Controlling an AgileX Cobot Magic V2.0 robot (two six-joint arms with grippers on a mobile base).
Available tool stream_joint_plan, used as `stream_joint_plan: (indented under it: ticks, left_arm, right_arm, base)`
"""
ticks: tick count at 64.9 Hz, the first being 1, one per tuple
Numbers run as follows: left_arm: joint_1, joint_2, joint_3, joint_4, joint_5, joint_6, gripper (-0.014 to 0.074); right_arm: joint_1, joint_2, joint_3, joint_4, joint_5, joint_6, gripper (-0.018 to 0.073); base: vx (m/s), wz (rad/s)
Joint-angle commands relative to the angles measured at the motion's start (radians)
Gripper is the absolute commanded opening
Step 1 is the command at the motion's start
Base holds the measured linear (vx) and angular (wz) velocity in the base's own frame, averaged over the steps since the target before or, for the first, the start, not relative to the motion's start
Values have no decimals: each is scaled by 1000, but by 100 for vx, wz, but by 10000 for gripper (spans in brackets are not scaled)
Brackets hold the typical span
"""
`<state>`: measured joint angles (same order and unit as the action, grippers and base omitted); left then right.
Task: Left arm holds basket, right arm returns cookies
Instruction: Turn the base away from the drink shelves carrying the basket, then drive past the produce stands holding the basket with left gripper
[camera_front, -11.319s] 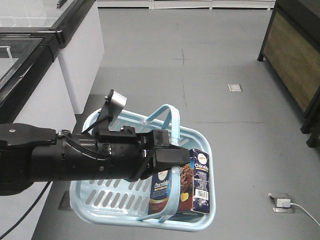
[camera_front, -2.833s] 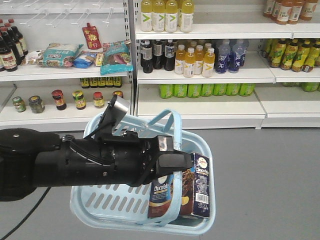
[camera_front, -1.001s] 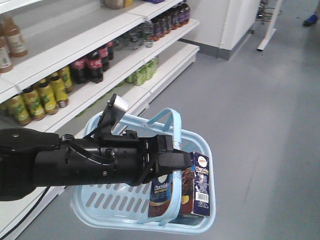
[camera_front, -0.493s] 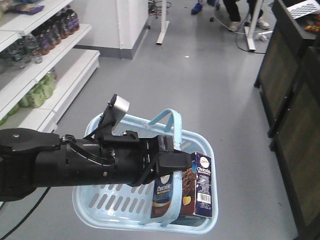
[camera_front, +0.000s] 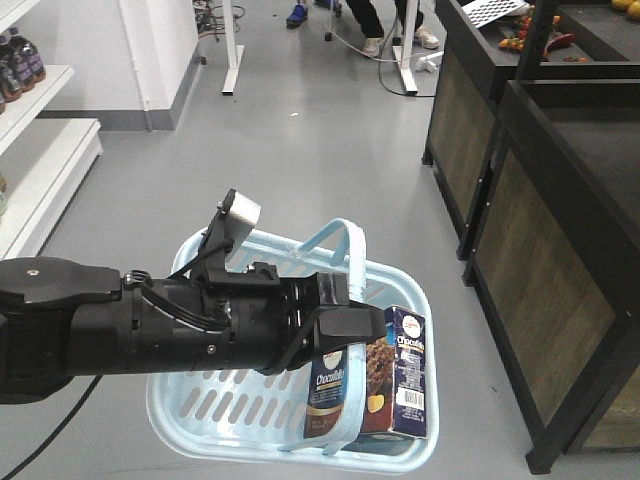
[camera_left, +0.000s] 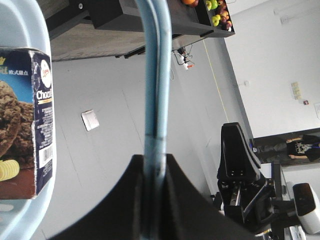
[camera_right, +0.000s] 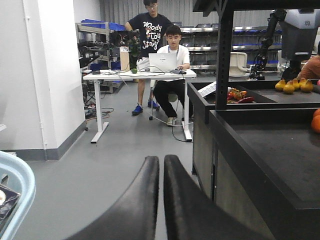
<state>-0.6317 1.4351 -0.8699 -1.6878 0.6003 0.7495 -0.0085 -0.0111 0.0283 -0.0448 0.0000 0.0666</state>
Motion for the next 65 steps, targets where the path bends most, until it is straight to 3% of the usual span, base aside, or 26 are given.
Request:
stream_joint_plan:
  ticks: [1, 65]
  left_arm:
    - [-5, -45, -29, -84, 42, 16, -6]
    - [-5, -45, -29, -84, 42, 16, -6]
  right_arm:
    - [-1, -13, 18, -8, -76, -5, -11]
    - [-1, -13, 18, -8, -76, -5, -11]
  base:
    - [10, -17]
    - [24, -1]
